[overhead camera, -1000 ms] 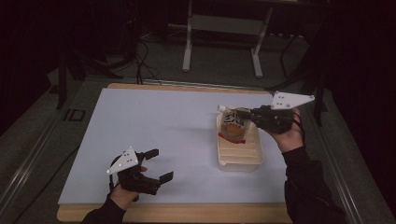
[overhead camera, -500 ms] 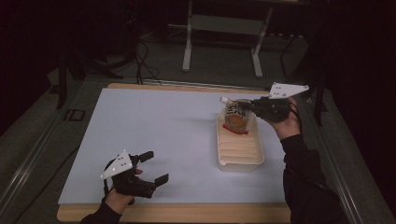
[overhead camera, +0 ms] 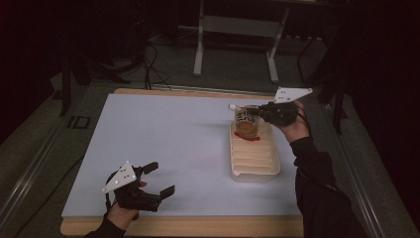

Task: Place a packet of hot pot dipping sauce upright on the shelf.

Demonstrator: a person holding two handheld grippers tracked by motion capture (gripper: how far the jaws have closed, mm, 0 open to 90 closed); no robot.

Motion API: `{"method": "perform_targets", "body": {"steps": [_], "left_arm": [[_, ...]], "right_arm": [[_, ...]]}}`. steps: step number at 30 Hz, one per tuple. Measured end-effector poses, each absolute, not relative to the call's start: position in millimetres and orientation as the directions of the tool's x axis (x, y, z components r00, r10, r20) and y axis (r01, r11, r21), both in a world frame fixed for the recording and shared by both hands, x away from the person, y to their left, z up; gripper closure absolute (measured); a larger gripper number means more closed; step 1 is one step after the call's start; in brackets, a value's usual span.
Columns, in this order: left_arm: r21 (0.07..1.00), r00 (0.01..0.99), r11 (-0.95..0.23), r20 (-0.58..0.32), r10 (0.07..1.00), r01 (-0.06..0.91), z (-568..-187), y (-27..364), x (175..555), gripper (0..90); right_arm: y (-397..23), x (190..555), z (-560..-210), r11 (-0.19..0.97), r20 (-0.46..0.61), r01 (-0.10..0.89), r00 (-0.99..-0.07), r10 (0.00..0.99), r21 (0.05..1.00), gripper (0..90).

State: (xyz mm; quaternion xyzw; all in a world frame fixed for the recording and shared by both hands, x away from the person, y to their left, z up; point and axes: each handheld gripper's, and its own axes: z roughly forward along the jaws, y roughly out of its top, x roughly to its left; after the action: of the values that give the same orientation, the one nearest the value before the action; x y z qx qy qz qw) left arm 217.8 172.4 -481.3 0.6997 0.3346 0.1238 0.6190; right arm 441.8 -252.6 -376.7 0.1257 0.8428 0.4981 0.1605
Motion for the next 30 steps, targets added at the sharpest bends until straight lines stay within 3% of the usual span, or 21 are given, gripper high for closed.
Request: {"method": "perform_targets", "body": {"steps": [8, 16, 22, 25, 30], "left_arm": [[0.948, 0.736, -0.007, -0.243, 0.631, 0.319, -482, 176, 214, 1.4], [0.948, 0.730, -0.001, -0.246, 0.638, 0.320, -482, 178, 213, 1.4], [0.946, 0.729, -0.004, -0.247, 0.638, 0.325, -484, 178, 215, 1.4], [0.946, 0.726, -0.008, -0.244, 0.643, 0.325, -484, 178, 215, 1.4], [0.947, 0.726, -0.005, -0.244, 0.643, 0.323, -484, 178, 215, 1.4]], "right_arm": [[-241, 450, -386, 0.510, -0.166, 0.038, -0.922, 0.349, 0.859, 86.6], [-235, 455, -403, 0.495, -0.082, 0.106, -0.935, 0.344, 0.863, 84.6], [-237, 454, -412, 0.497, -0.038, 0.172, -0.922, 0.385, 0.850, 74.9], [-241, 454, -412, 0.438, 0.047, 0.244, -0.910, 0.413, 0.866, 71.7], [-248, 448, -405, 0.405, 0.027, 0.223, -0.900, 0.436, 0.887, 69.3]]}}
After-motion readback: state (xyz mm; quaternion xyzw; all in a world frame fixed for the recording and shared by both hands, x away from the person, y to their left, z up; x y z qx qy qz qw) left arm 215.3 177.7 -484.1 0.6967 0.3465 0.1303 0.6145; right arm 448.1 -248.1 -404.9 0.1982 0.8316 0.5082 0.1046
